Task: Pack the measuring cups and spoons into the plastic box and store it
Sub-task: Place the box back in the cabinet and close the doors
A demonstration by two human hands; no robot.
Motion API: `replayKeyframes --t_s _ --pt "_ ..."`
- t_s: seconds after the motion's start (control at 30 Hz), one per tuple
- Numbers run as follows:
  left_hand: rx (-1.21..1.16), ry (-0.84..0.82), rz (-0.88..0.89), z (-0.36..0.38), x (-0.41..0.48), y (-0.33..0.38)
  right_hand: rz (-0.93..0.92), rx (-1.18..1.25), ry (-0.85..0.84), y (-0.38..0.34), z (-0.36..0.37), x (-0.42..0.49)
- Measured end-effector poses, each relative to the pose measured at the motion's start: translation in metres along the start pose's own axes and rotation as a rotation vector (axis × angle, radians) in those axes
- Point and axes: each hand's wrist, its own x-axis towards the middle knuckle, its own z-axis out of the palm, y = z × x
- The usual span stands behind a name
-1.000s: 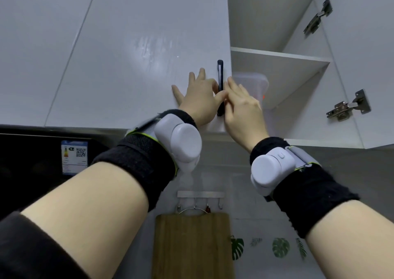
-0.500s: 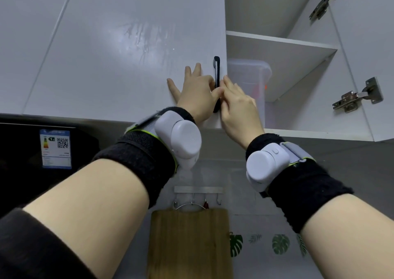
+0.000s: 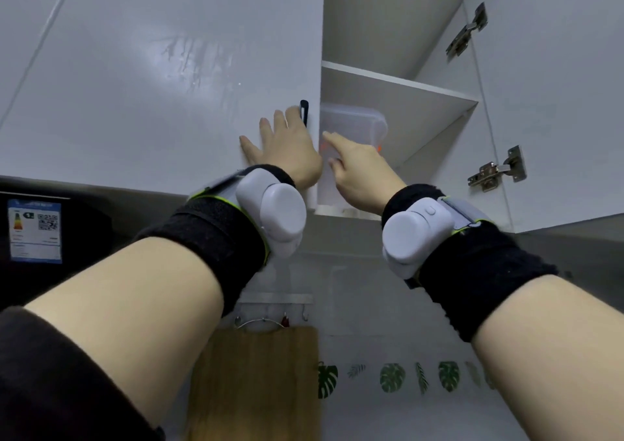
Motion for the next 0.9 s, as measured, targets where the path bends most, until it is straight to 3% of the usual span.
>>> replayKeyframes --t_s 0.07,0.3,0.63,0.9 --pt "-0.011 0.013 -0.017 -0.001 -0.002 0.015 0.037 -0.006 0.017 0.008 -0.02 -0.008" --pt "-0.099 0.074 0.204 0.012 -0.008 0.078 0.126 -0.134 0.27 0.053 -0.095 -0.03" --pt "-0.433 0.011 0.346 0.048 -0.031 0.219 0.21 -0.534 0.332 0.125 -0.202 -0.082" --pt "-0.609 -0.036 0.401 0.055 -0.044 0.284 0.274 -0.801 0.406 0.156 -0.268 -0.109"
